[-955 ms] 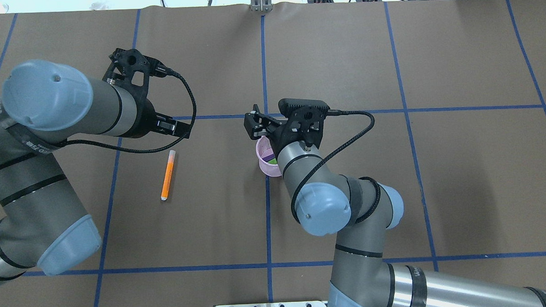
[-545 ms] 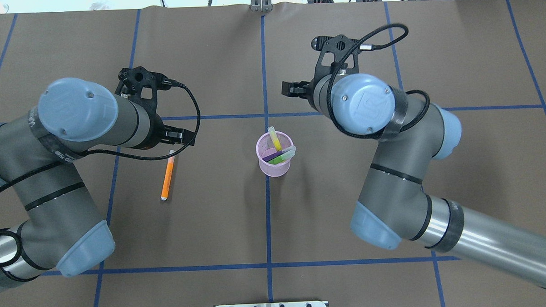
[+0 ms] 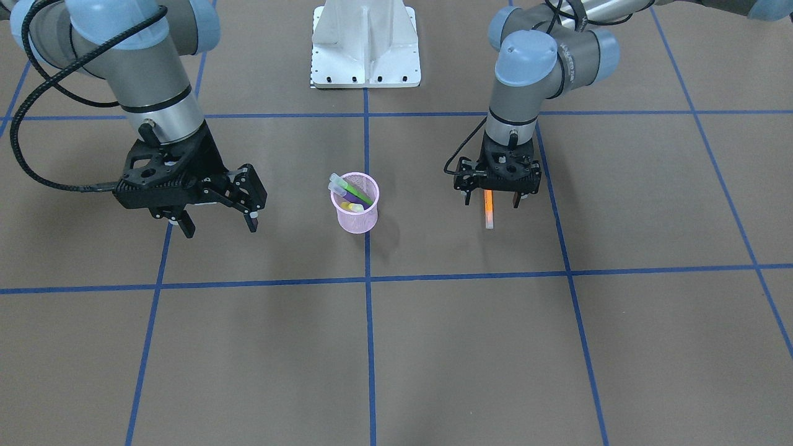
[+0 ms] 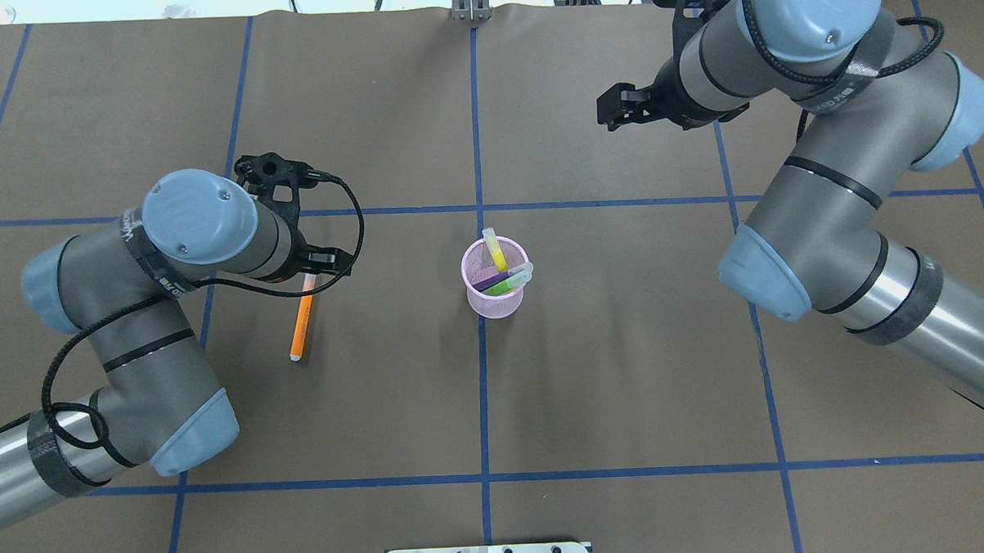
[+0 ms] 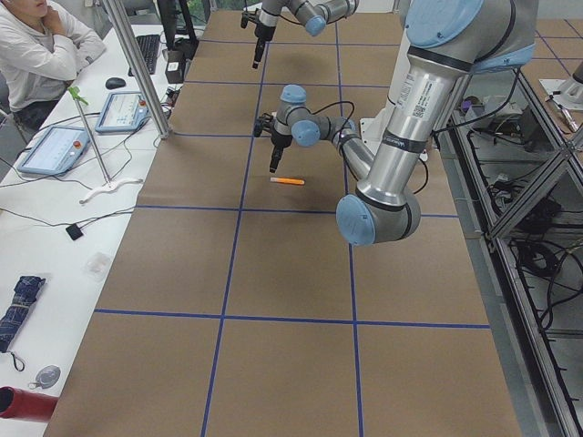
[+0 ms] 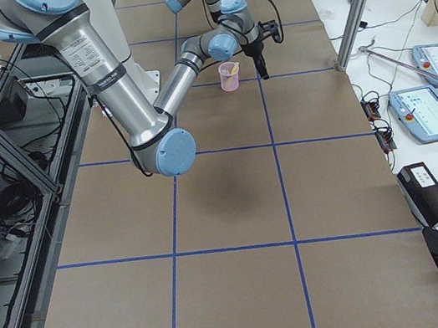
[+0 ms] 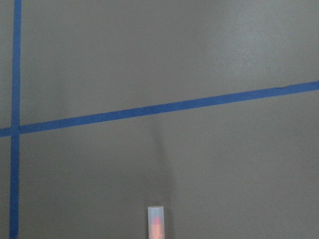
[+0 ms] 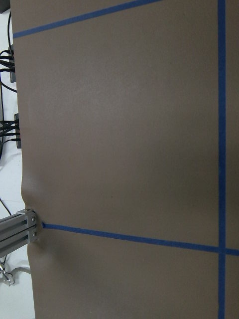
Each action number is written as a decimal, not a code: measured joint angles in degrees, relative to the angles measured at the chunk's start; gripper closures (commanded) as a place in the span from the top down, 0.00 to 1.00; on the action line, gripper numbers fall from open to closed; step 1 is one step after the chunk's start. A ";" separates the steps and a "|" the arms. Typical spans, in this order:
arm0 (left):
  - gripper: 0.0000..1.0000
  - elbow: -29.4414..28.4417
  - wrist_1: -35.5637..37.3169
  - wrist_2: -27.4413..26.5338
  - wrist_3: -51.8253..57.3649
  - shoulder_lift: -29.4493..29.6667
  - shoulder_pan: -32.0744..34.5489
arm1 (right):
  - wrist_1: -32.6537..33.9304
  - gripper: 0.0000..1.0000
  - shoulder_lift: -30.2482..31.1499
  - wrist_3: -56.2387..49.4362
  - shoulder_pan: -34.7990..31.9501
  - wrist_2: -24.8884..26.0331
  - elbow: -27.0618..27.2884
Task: Collect pens into pen holder
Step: 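Withdraw the right arm while the left gripper moves over the orange pen, then lower the left gripper onto the orange pen and grasp it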
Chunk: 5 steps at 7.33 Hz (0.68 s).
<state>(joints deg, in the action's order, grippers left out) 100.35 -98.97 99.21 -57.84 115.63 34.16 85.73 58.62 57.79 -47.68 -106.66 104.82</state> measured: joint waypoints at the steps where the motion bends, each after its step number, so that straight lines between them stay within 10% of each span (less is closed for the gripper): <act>1: 0.93 -1.17 -1.20 0.78 0.10 0.00 -0.18 | -0.15 0.99 0.35 -0.47 -0.34 -0.39 0.05; 5: 0.67 -2.41 -1.44 4.88 0.18 -0.52 -1.42 | -0.62 0.99 1.04 -0.58 -0.54 0.15 0.24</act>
<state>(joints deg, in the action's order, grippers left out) 97.94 -100.41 104.09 -57.66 115.11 32.74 85.11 59.66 57.21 -48.22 -106.51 105.06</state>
